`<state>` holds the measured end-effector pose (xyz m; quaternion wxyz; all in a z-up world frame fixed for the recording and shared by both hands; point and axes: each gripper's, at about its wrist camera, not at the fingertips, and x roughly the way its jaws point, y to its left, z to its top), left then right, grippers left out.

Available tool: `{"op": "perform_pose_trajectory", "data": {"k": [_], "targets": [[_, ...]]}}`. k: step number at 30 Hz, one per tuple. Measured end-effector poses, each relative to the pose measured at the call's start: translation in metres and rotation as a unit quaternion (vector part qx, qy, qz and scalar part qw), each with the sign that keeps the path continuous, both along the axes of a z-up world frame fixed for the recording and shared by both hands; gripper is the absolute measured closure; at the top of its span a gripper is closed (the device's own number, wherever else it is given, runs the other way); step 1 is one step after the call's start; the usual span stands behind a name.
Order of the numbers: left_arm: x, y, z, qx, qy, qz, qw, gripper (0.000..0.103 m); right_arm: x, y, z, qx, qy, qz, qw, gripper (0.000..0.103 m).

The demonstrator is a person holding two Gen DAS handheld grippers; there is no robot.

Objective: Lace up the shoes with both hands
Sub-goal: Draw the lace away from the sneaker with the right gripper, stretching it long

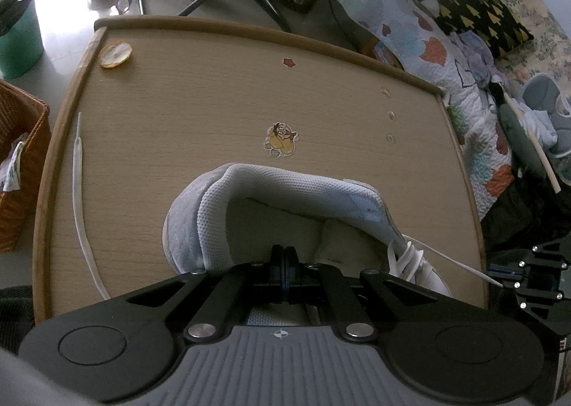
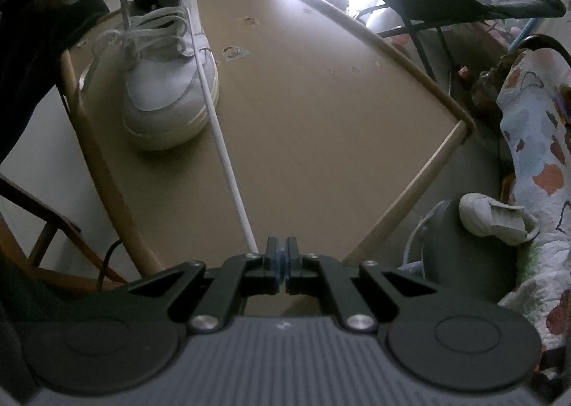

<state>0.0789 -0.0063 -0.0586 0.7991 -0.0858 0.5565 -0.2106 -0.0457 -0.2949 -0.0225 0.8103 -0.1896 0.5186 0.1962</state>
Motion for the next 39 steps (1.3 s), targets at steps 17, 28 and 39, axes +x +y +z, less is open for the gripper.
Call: {"op": "perform_pose_trajectory", "data": {"k": [17, 28, 39], "targets": [[0.000, 0.003, -0.001, -0.003, -0.001, -0.001, 1.0000, 0.096, -0.006, -0.007, 0.001, -0.015, 0.009, 0.003, 1.000, 0.101], [-0.001, 0.005, -0.001, -0.005, -0.001, 0.000, 1.0000, 0.096, -0.008, -0.009, -0.001, -0.028, 0.010, 0.014, 0.999, 0.101], [-0.002, 0.000, 0.002, -0.004, -0.001, 0.001, 1.0000, 0.096, -0.011, -0.014, -0.005, -0.053, 0.014, 0.019, 0.998, 0.101]]}}
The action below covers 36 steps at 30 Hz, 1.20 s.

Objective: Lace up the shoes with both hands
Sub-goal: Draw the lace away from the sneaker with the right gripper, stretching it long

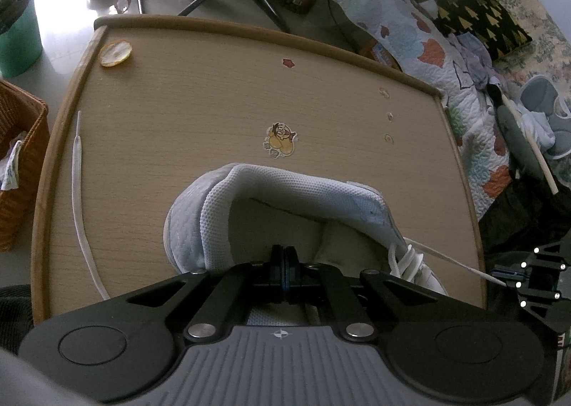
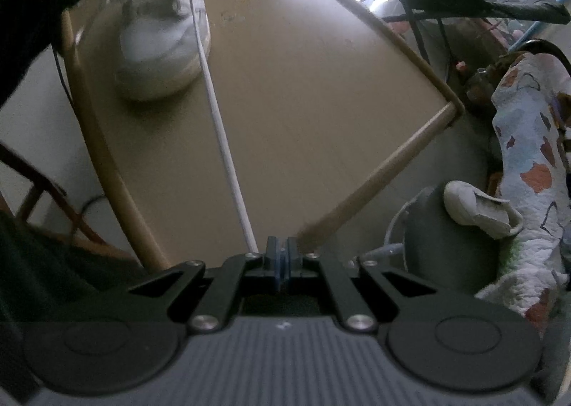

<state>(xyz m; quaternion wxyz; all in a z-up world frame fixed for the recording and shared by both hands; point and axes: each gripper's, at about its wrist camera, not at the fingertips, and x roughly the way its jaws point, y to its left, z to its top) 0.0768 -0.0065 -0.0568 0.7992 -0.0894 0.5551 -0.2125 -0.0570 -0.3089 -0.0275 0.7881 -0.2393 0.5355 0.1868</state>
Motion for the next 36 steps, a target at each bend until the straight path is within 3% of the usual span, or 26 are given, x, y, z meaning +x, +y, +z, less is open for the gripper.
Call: {"op": "perform_pose_trajectory", "data": {"k": [15, 36], "targets": [[0.000, -0.002, -0.003, -0.001, -0.001, 0.001, 1.0000, 0.096, -0.002, -0.021, 0.003, -0.003, -0.002, -0.026, 1.000, 0.101], [0.002, 0.003, -0.002, -0.002, -0.001, -0.002, 1.0000, 0.096, -0.009, -0.032, 0.001, -0.038, 0.001, -0.016, 0.999, 0.101]]}}
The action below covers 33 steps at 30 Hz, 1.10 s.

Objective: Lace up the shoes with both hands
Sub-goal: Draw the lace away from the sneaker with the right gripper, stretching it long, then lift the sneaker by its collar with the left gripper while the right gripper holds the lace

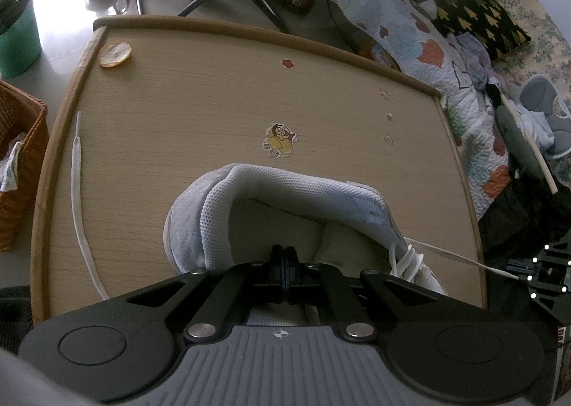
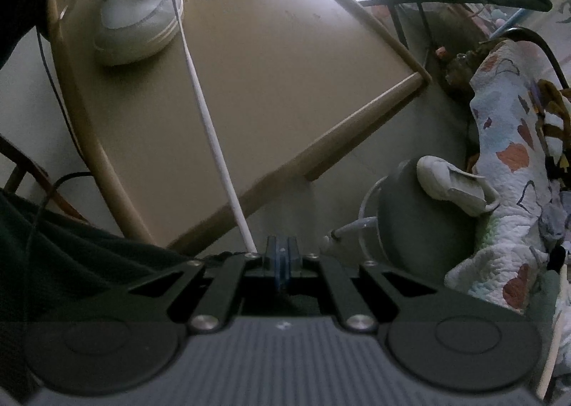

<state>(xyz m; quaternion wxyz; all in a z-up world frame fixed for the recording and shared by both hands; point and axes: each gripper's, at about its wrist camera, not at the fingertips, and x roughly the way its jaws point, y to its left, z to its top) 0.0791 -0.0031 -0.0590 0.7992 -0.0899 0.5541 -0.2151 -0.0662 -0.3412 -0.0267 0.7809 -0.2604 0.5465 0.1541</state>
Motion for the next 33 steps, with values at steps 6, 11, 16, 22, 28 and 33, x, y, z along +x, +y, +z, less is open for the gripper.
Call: {"op": "perform_pose_trajectory", "data": {"k": [6, 11, 16, 22, 28, 33], "targets": [[0.001, 0.001, 0.001, 0.000, 0.000, -0.001, 1.0000, 0.096, -0.002, -0.009, -0.001, -0.007, 0.002, -0.009, 1.000, 0.101], [0.001, 0.000, 0.001, 0.000, 0.000, 0.000, 1.0000, 0.096, -0.001, -0.012, 0.000, -0.009, -0.001, -0.012, 1.000, 0.101], [-0.002, 0.002, 0.000, 0.000, -0.001, 0.000, 1.0000, 0.096, 0.000, -0.015, 0.001, -0.011, -0.002, -0.011, 1.000, 0.101], [-0.003, 0.002, 0.000, 0.000, -0.001, -0.001, 1.0000, 0.096, -0.001, -0.015, 0.006, -0.018, -0.010, -0.011, 1.000, 0.101], [-0.007, 0.000, 0.003, 0.008, -0.021, -0.001, 0.9998, 0.096, -0.005, -0.008, 0.023, 0.000, -0.048, -0.023, 0.999, 0.101], [-0.011, 0.008, 0.010, -0.031, -0.030, 0.013, 0.9990, 0.090, -0.003, 0.003, 0.043, 0.040, -0.097, -0.042, 0.994, 0.100]]}}
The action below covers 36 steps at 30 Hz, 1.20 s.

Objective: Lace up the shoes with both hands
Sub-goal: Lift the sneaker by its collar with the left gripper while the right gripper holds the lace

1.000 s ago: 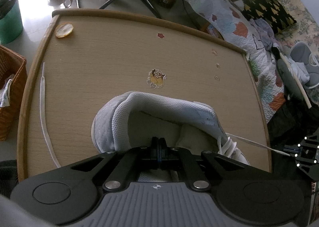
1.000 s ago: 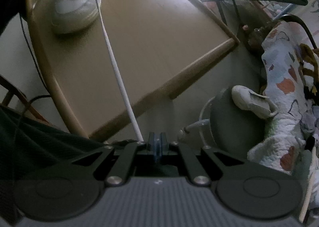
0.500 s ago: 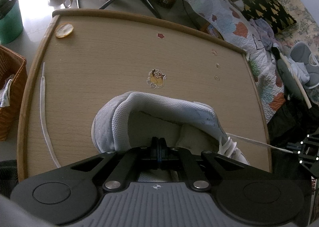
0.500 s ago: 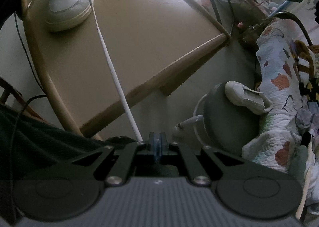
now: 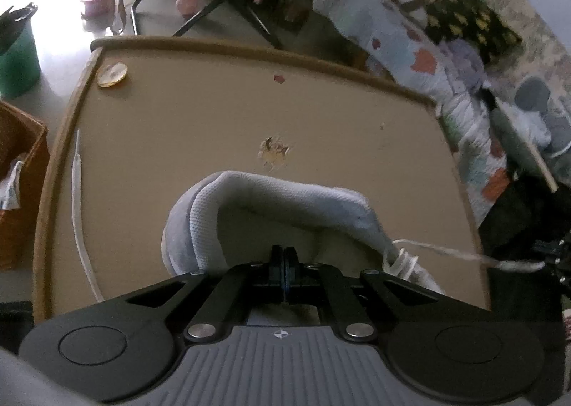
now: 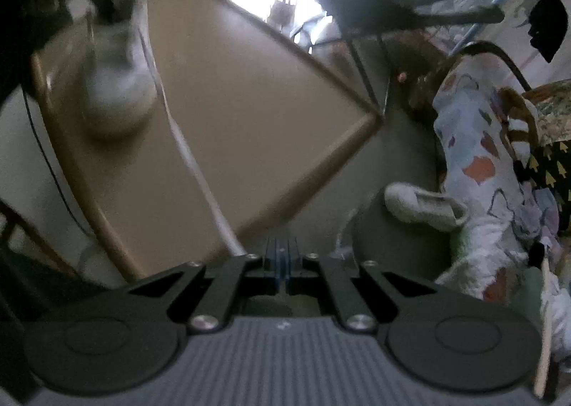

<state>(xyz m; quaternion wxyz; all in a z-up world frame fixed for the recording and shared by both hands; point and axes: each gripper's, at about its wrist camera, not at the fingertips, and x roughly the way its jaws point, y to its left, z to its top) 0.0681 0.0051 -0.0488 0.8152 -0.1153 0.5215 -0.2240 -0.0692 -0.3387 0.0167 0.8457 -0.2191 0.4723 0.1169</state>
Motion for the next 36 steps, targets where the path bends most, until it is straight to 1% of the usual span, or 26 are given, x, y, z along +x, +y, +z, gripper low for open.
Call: {"op": "perform_pose_trajectory", "data": {"k": [2, 3, 4, 6, 7, 10, 13, 17, 19, 22, 23, 26, 31, 33, 36], "targets": [[0.000, 0.007, 0.004, -0.038, 0.010, 0.021, 0.9990, 0.074, 0.003, 0.008, 0.007, 0.018, -0.019, -0.003, 1.000, 0.100], [-0.001, 0.010, 0.006, -0.052, 0.014, 0.032, 0.9981, 0.058, 0.006, 0.014, 0.009, 0.028, -0.029, -0.002, 0.999, 0.100], [-0.003, 0.013, 0.010, -0.062, 0.015, 0.043, 0.9970, 0.056, 0.010, 0.019, 0.011, 0.037, -0.039, -0.002, 0.999, 0.100], [-0.010, 0.014, 0.019, -0.053, 0.010, 0.049, 0.9973, 0.053, 0.017, 0.030, 0.012, 0.053, -0.056, 0.001, 0.997, 0.100], [-0.015, 0.014, 0.025, -0.052, -0.001, 0.051, 0.9973, 0.049, 0.021, 0.037, 0.011, 0.061, -0.063, 0.001, 0.996, 0.100], [-0.033, 0.017, 0.042, -0.054, -0.032, 0.059, 0.9963, 0.044, 0.034, 0.058, 0.005, 0.087, -0.076, 0.002, 0.993, 0.100], [-0.050, 0.024, 0.055, -0.041, -0.034, 0.093, 0.9942, 0.042, 0.045, 0.083, -0.006, 0.106, -0.084, 0.016, 0.991, 0.100], [-0.070, 0.039, 0.071, -0.026, -0.038, 0.141, 0.9888, 0.042, 0.052, 0.109, -0.015, 0.128, -0.098, 0.026, 0.987, 0.100], [-0.075, 0.039, 0.075, -0.008, -0.026, 0.155, 0.9875, 0.042, 0.050, 0.119, -0.017, 0.132, -0.111, 0.033, 0.984, 0.100], [-0.081, 0.045, 0.077, 0.016, -0.016, 0.165, 0.9860, 0.042, 0.046, 0.129, -0.020, 0.130, -0.118, 0.043, 0.984, 0.100], [-0.082, 0.047, 0.077, 0.019, -0.013, 0.167, 0.9856, 0.042, 0.045, 0.132, -0.020, 0.124, -0.119, 0.047, 0.984, 0.100], [-0.079, 0.050, 0.074, 0.020, 0.009, 0.180, 0.9835, 0.042, 0.041, 0.138, -0.023, 0.108, -0.122, 0.056, 0.985, 0.100], [-0.074, 0.048, 0.063, 0.020, 0.032, 0.184, 0.9822, 0.041, 0.037, 0.141, -0.031, 0.109, -0.106, 0.046, 0.987, 0.100], [-0.070, 0.047, 0.059, 0.008, 0.031, 0.193, 0.9806, 0.041, 0.036, 0.143, -0.033, 0.110, -0.099, 0.047, 0.988, 0.100], [-0.064, 0.044, 0.056, -0.001, 0.028, 0.191, 0.9812, 0.041, 0.034, 0.147, -0.034, 0.117, -0.086, 0.050, 0.988, 0.100]]}}
